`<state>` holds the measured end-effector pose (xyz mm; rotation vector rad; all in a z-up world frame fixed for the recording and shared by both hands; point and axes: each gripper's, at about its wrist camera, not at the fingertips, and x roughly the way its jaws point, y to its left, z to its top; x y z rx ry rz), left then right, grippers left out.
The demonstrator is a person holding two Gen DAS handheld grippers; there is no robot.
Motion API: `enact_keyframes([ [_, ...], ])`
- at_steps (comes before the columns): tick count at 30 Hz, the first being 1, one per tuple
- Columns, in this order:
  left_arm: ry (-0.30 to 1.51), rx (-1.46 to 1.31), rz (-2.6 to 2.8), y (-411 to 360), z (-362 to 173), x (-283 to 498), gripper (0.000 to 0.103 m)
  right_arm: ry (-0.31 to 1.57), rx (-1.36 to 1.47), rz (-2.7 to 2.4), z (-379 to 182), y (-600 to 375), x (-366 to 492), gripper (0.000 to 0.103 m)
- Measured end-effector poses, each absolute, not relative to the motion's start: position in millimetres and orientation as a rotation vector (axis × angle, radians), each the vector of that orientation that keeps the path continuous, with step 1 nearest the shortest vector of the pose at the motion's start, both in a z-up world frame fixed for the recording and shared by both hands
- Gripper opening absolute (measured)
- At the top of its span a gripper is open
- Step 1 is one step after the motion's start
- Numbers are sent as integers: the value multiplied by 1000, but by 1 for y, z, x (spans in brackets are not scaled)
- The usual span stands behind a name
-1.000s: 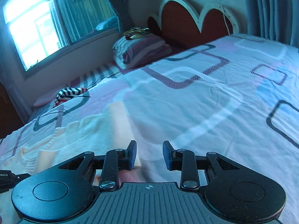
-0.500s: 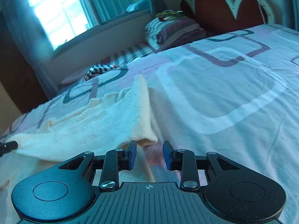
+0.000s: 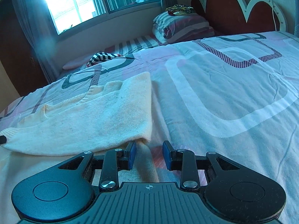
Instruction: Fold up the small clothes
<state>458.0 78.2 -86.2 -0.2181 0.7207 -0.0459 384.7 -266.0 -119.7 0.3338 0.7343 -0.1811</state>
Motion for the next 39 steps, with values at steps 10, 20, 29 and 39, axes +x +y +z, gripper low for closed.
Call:
enact_keyframes([
  [10,767,-206,-29,82,-106,463,9,727,358,-184,-115,-278,379,11],
  [20,678,-12,-95,23,-88,462,59,652,350,-13,-99,-246,409,11],
  [29,719,8,-101,43,-120,468,59,698,391,-79,-120,-286,414,10],
  [39,731,28,-96,22,-116,507,58,738,271,-118,-114,-282,499,10],
])
